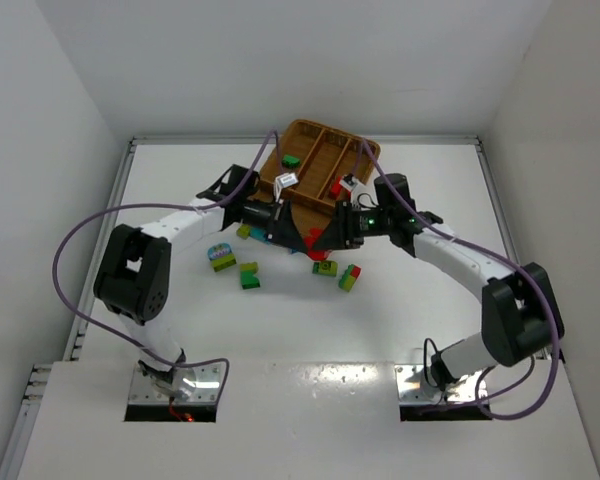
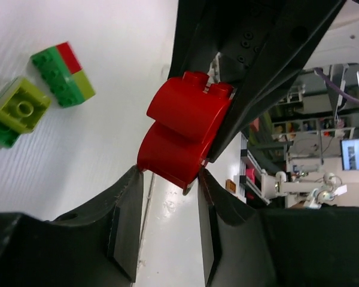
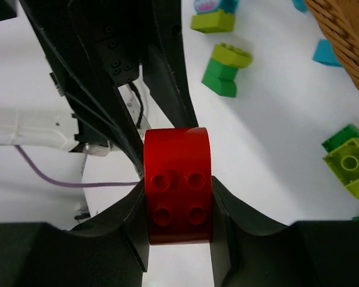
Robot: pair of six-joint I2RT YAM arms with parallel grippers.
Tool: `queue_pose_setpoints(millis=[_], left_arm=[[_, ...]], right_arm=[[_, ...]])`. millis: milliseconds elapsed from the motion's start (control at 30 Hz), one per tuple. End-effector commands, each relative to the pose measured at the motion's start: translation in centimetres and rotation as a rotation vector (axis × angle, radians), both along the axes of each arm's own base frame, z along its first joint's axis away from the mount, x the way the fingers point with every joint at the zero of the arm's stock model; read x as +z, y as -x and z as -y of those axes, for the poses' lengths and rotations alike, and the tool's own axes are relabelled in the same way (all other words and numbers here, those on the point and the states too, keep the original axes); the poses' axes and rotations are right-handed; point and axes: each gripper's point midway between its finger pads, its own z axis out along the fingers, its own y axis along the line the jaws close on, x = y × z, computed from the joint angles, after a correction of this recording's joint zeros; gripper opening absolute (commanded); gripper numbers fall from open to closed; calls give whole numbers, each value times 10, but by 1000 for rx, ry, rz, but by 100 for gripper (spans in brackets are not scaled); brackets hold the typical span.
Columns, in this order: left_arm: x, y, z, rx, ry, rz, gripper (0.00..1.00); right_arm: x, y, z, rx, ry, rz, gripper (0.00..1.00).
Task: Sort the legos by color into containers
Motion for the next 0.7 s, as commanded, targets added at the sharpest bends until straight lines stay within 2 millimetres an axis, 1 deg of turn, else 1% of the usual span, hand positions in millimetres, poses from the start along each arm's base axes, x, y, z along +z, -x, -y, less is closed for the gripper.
queue_pose_setpoints(millis=[0, 33, 67, 133, 167, 200, 233, 267, 333, 400, 433, 500, 533, 567, 600, 633, 667], left_arm=[[-26, -14, -10, 80, -71, -12, 0], [-33, -17, -10, 97, -93, -13, 0], [-35, -15, -11, 97, -97, -22, 0], [-47, -20, -15, 131, -133, -45, 0], [-50, -22, -18, 140, -136, -54, 0], [-56, -24, -18, 149, -149, -76, 0], [-62, -24, -22, 160, -157, -95, 0], [-62, -24, -22, 160, -157, -95, 0], [-71, -28, -26, 175, -172, -114, 0], [-71, -31, -29, 187, -173, -124, 0], [-75, -32, -29, 192, -183, -130, 0], [-79, -37, -33, 225, -208, -130, 0], [-82, -43, -38, 258, -227, -137, 0], [-88, -47, -41, 293, -267, -144, 0], [-91, -52, -47, 320, -284, -139, 0], [-95, -54, -50, 345, -320, -156, 0], [-98, -64, -59, 408, -375, -139, 0]], right_arm=[[-22, -19, 6, -116, 55, -74, 16], [-31, -20, 5, -116, 67, -98, 16], [-32, -24, 5, -123, 72, -96, 16], [-37, -24, 6, -126, 88, -102, 19], [-47, -26, 8, -144, 113, -122, 19], [-51, -26, 8, -143, 120, -135, 21], [-52, -26, 8, -143, 120, -135, 21], [-56, -26, 8, -143, 125, -146, 21], [-56, -30, 8, -151, 130, -142, 21], [-59, -31, 8, -146, 140, -146, 21], [-60, -32, 8, -146, 145, -156, 21], [-66, -36, 12, -173, 191, -169, 21], [-72, -39, 16, -203, 242, -154, 23], [-84, -41, 21, -218, 288, -176, 23], [-89, -40, 21, -220, 320, -179, 25], [-98, -43, 30, -263, 383, -195, 29], [-104, -42, 33, -277, 422, -204, 29]])
